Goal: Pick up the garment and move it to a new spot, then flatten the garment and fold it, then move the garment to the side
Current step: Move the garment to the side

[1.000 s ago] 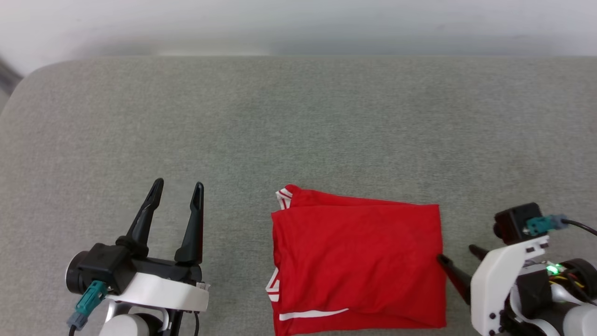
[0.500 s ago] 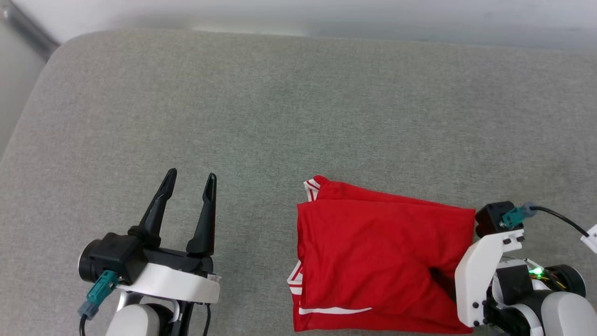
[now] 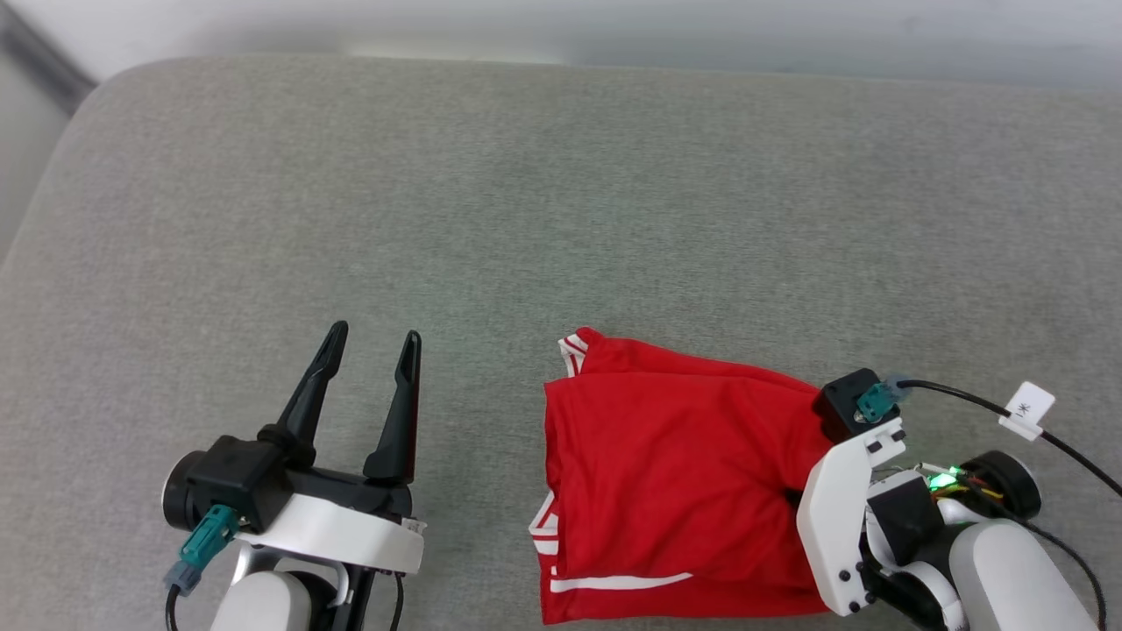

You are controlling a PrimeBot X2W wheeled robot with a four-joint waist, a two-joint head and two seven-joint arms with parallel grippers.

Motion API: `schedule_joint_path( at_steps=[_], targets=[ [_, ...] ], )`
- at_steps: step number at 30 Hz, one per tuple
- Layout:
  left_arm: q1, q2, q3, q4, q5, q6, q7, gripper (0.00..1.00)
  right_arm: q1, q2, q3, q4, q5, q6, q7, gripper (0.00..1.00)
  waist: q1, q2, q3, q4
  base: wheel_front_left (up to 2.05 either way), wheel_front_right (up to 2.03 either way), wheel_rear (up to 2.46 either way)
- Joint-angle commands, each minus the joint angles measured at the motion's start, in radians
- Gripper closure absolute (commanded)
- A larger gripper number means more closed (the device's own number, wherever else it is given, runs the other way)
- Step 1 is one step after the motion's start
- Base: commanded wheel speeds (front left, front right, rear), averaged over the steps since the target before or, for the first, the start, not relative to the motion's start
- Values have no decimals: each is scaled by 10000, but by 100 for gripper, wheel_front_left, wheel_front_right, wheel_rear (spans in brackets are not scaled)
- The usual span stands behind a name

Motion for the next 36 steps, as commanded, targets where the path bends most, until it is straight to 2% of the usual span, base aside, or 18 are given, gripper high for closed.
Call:
schedule_joint_path(
  at_steps=[1,4,7,11,16,19,20,25,31,36],
  targets=[
    [68,5,-28,23,52,-16,-23,0,-16,-489,142,167,-159,-22,13,100,0,0,-100,-304,0,0,0],
    [50,-32,-103,3,61,-16,-21,0,-379,-1359,760,-197,-484,-22,-90,100,0,0,-128,-746,0,0,0],
    [83,-22,-130,-20,84,-16,-21,0,-833,-2498,1583,-637,-940,-19,-156,100,0,0,-83,-1295,0,0,0],
    [-13,-39,-217,-140,128,-16,-21,0,-1330,-3536,1973,-1128,-954,-16,-97,100,0,0,193,-2085,0,0,0],
    [-425,100,-530,-382,199,-16,-21,0,-1901,-4739,1894,-1425,-924,-15,-230,100,0,0,864,-2990,0,0,0],
    [-855,349,-790,-649,408,-16,-21,0,-2103,-4980,1500,-1259,-663,-15,-425,100,0,0,1397,-3456,0,0,0],
    [-1505,599,-1039,-1190,682,-16,-21,0,-2301,-5529,1030,-1084,-771,-16,-744,100,0,0,2214,-3906,0,0,0],
    [-2115,944,-1305,-1645,917,-15,-21,0,-2639,-6234,430,-257,-1398,-19,-1794,100,0,0,2896,-4329,0,0,0],
    [-2572,1363,-1592,-1898,1092,-16,-21,0,-3198,-6114,-396,1480,-1910,-19,-3463,100,0,0,3521,-4543,0,0,0],
    [-2804,1496,-1806,-2074,1163,-16,-21,0,-3630,-6358,-822,2492,-2355,-19,-4559,100,0,0,3869,-4464,0,0,0]
  ],
)
